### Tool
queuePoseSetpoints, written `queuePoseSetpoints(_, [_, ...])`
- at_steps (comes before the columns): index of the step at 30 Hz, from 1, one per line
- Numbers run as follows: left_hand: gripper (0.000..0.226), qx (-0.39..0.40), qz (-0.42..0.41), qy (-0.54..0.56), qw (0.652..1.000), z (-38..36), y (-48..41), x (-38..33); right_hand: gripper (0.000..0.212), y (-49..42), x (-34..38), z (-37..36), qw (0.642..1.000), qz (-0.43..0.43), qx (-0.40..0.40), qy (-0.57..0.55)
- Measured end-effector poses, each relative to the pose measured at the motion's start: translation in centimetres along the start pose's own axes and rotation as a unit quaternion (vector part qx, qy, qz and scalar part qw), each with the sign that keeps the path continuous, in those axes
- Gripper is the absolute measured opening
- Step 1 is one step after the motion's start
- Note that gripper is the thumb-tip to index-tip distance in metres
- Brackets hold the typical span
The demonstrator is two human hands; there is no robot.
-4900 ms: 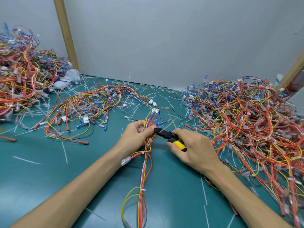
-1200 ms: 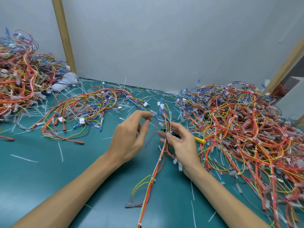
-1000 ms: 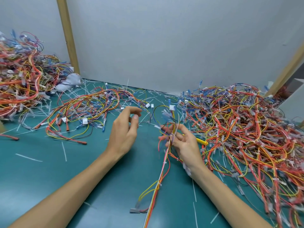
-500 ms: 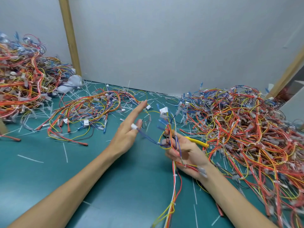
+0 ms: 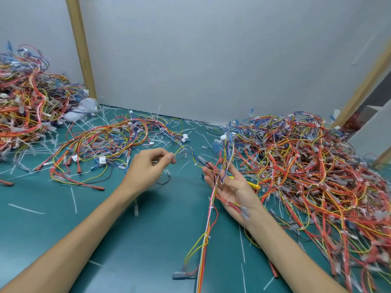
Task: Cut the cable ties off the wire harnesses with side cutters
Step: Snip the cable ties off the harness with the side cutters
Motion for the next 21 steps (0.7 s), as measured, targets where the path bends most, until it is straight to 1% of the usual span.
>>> queuePoseSetpoints(3, [0.024,0.040,0.058,-0.013,0.997,0.5,-0.3,0.4,0.042,0.0,0.1,0.0,1.000,0.007,0.015,-0.020])
queuePoseSetpoints(4, [0.024,0.061,0.077,0.004,0.995,0.6,-0.4,0.3,0.043,0.0,0.2,0.0,1.000,0.008,0.017,-0.021])
queuePoseSetpoints(6, [0.024,0.105,0.105,0.072,0.986,0.8,-0.3,-0.1,0.043,-0.1,0.2,0.0,1.000,0.005,0.014,-0.020])
queuePoseSetpoints(8, [0.024,0.156,0.114,0.146,0.970,1.0,0.0,-0.5,0.042,-0.1,0.0,0.0,1.000,-0.005,-0.016,-0.015])
queuePoseSetpoints(10, [0.024,0.227,0.104,0.213,0.945,1.0,0.4,-0.6,0.042,-0.2,-0.1,0.2,0.999,-0.002,-0.047,0.000])
queuePoseSetpoints(13, [0.022,0.310,0.086,0.273,0.907,0.9,0.7,-0.8,0.039,-0.1,-0.1,0.1,0.999,0.006,-0.042,0.001])
queuePoseSetpoints(17, [0.022,0.367,0.083,0.275,0.885,0.8,0.9,-0.7,0.030,0.1,0.2,-0.3,0.999,0.004,-0.024,-0.040])
queuePoseSetpoints(19, [0.019,0.389,0.101,0.258,0.879,0.7,0.9,-0.5,0.026,0.2,0.3,-0.3,0.998,0.004,-0.018,-0.055])
queuePoseSetpoints(21, [0.015,0.411,0.121,0.229,0.874,0.6,1.0,-0.3,0.026,0.2,0.4,-0.3,0.998,-0.001,-0.015,-0.068])
Point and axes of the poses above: each hand's wrist, its own y-axis away from the middle knuckle, its own z-axis out of the back of the hand, x = y × z, the point moved 1 cm from there along -y, towards the middle knuckle, and after that the axes turned 4 degrees about -y, right-handed, at the moved point
